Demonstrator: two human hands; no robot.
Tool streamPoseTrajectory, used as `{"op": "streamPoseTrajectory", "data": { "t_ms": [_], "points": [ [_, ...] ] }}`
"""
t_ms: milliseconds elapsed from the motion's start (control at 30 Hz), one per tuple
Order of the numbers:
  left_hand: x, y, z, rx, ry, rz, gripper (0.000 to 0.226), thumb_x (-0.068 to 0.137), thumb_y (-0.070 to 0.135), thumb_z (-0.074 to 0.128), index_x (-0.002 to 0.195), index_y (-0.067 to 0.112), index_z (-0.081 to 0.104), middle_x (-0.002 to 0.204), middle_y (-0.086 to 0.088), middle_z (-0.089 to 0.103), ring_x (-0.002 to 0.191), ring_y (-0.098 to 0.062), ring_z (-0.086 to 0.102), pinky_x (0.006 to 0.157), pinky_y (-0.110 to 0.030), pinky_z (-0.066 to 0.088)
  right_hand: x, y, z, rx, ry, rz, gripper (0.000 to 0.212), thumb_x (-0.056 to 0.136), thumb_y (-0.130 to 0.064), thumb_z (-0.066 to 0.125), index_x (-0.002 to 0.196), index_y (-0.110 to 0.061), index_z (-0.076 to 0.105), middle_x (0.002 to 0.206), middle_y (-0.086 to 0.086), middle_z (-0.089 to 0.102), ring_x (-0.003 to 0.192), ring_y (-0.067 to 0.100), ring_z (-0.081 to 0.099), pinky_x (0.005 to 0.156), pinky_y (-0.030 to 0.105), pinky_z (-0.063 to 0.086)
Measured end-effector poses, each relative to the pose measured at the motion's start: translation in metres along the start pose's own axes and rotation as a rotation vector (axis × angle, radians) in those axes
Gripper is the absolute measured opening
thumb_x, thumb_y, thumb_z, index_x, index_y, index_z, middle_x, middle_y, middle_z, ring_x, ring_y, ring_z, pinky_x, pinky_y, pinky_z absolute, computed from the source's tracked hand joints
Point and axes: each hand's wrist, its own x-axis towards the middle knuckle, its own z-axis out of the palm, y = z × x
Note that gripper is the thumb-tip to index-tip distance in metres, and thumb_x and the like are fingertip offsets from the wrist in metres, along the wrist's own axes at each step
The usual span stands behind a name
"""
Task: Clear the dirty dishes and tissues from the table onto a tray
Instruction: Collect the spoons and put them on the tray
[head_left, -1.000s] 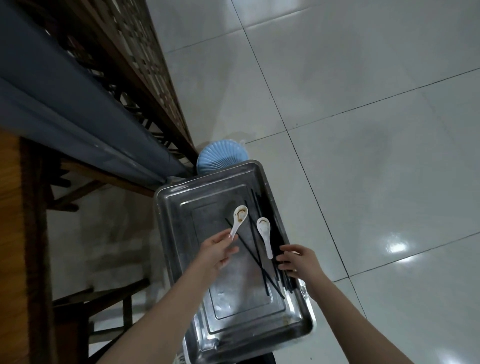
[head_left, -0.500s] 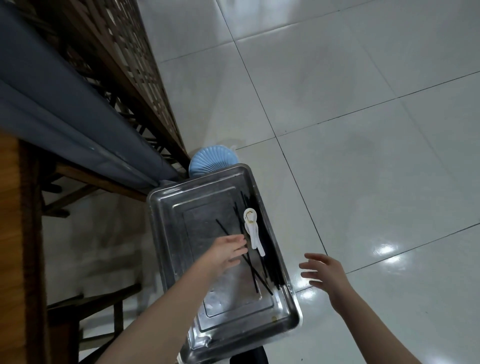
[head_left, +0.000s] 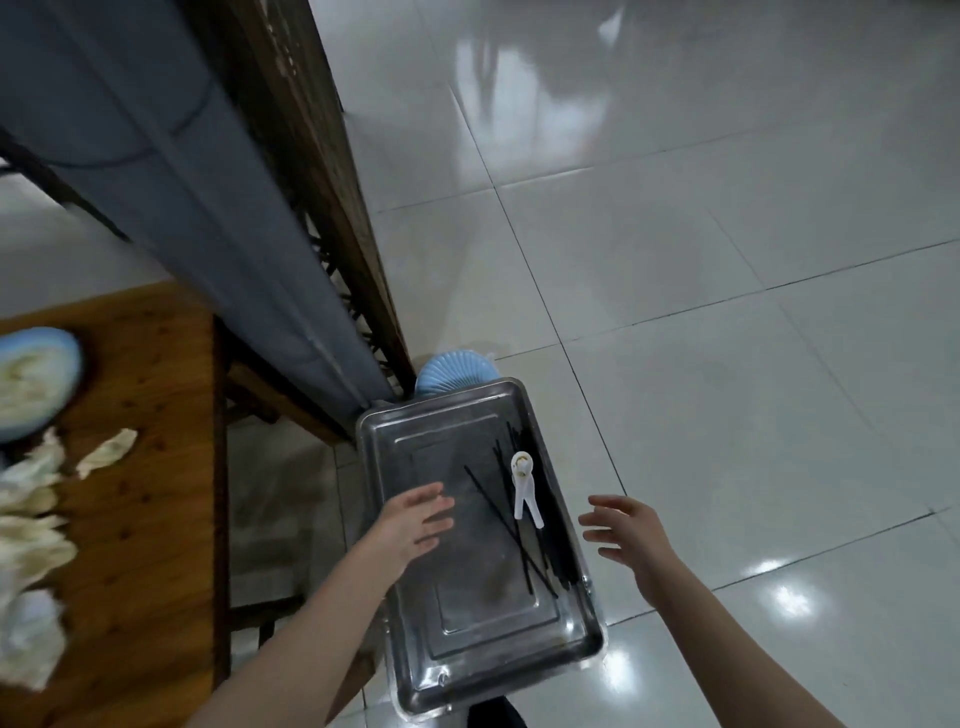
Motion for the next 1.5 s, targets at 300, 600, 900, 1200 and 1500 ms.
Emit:
{"op": "streamPoseTrajectory", "data": {
  "t_ms": [300, 600, 900, 1200, 1500],
  "points": [
    [-0.111, -0.024, -0.099, -0.204, 0.029, 0.16, 0.024, 0.096, 0.007, 0.053, 0.119, 0.014, 0.057, 0.111, -0.007, 0.064, 0.086, -0.02, 0.063, 0.067, -0.027, 0.043, -0.102, -0.011, 0.074, -0.019, -0.077, -0.121, 0.02, 0.085, 0.002, 0.06, 0.103, -0.008, 0.062, 0.084, 0.012, 0.065, 0.066, 0.02, 0.058, 0.059, 0.027, 0.04],
    [-0.211, -0.098, -0.233, -0.363, 0.077, 0.266, 0.02, 0.093, 0.011, 0.059, 0.11, 0.021, 0.063, 0.109, -0.002, 0.069, 0.097, -0.021, 0.066, 0.074, -0.033, 0.048, -0.206, 0.024, 0.177, -0.15, -0.201, -0.298, 0.031, 0.086, -0.001, 0.062, 0.114, -0.013, 0.061, 0.089, -0.002, 0.065, 0.083, 0.013, 0.061, 0.07, 0.027, 0.045],
    [-0.299, -0.171, -0.349, -0.515, 0.209, 0.371, 0.031, 0.097, 0.009, 0.052, 0.127, 0.015, 0.055, 0.118, -0.003, 0.063, 0.098, -0.022, 0.062, 0.091, -0.037, 0.042, -0.298, 0.043, 0.294, -0.346, -0.379, -0.409, 0.031, 0.086, -0.006, 0.066, 0.114, -0.017, 0.061, 0.098, 0.001, 0.067, 0.087, 0.013, 0.061, 0.076, 0.03, 0.047],
    [-0.344, -0.215, -0.416, -0.619, 0.4, 0.364, 0.039, 0.09, 0.008, 0.063, 0.128, 0.013, 0.056, 0.123, -0.009, 0.063, 0.103, -0.026, 0.064, 0.086, -0.037, 0.043, -0.344, 0.047, 0.38, -0.463, -0.485, -0.453, 0.028, 0.086, -0.009, 0.064, 0.111, -0.022, 0.06, 0.099, -0.004, 0.065, 0.096, 0.013, 0.059, 0.082, 0.033, 0.042],
    [-0.327, -0.222, -0.472, -0.676, 0.446, 0.352, 0.041, 0.086, 0.01, 0.068, 0.125, 0.015, 0.057, 0.109, -0.005, 0.068, 0.097, -0.022, 0.065, 0.08, -0.034, 0.05, -0.336, 0.043, 0.455, -0.493, -0.484, -0.422, 0.029, 0.084, -0.008, 0.065, 0.11, -0.021, 0.064, 0.106, 0.004, 0.063, 0.097, 0.018, 0.059, 0.085, 0.032, 0.048]
  ]
}}
